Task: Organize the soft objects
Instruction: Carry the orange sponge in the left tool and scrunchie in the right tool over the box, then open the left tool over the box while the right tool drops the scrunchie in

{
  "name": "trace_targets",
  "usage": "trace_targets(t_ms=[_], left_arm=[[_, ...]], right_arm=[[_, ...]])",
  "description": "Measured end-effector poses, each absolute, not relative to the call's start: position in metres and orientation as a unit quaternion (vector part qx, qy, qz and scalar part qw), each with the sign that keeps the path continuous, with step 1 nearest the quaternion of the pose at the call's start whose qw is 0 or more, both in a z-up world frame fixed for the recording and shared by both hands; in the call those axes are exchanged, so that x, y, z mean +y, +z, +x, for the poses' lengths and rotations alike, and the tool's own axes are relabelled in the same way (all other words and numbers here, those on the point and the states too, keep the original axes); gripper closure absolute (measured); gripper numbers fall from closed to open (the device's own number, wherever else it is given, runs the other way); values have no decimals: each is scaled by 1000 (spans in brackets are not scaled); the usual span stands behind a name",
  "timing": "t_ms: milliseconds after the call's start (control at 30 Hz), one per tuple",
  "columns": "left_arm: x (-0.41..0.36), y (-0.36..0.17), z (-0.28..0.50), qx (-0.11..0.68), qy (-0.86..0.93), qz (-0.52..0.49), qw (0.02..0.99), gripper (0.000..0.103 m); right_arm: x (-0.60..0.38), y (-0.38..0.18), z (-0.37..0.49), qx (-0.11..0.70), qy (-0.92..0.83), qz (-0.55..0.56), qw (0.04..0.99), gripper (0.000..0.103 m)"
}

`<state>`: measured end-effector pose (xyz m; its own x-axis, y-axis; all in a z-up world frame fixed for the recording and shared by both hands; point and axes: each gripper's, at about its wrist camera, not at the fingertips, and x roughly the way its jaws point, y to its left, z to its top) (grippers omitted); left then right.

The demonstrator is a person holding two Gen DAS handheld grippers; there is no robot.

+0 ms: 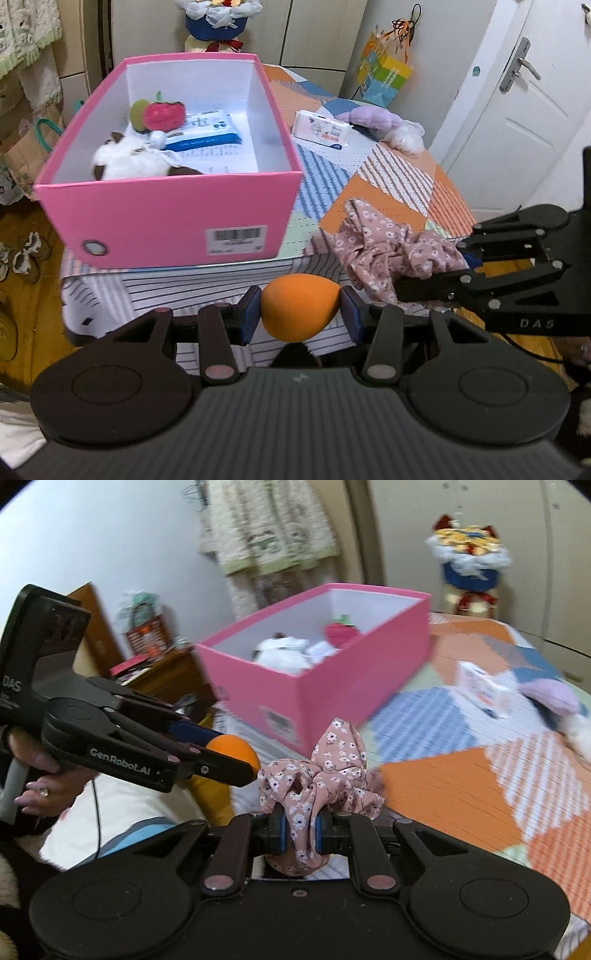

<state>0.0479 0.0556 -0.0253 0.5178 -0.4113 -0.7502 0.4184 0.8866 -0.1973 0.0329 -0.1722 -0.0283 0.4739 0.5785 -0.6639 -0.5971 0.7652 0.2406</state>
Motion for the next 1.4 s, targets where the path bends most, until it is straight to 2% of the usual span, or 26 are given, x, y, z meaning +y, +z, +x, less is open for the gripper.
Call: trace_targets(t_ms=[333, 700, 900, 1067, 1400], left_arm=[[86, 19, 61, 365, -223, 25, 904, 58], [92, 46, 148, 304, -219, 12, 927, 58], [91, 38, 211, 305, -216, -13, 927, 58], [90, 22, 265, 327, -211, -37, 920, 58], [87, -13, 338, 385, -180, -60, 903, 58]], right_arm=[[-131, 9, 55, 341, 385, -38, 857, 86], [-109, 32, 129, 271, 350, -66, 894, 84], [-101, 27, 180, 262, 319, -82, 907, 84], [-85, 17, 220, 256, 285, -140, 913, 84], [-64, -12, 286, 294, 277, -201, 892, 82]])
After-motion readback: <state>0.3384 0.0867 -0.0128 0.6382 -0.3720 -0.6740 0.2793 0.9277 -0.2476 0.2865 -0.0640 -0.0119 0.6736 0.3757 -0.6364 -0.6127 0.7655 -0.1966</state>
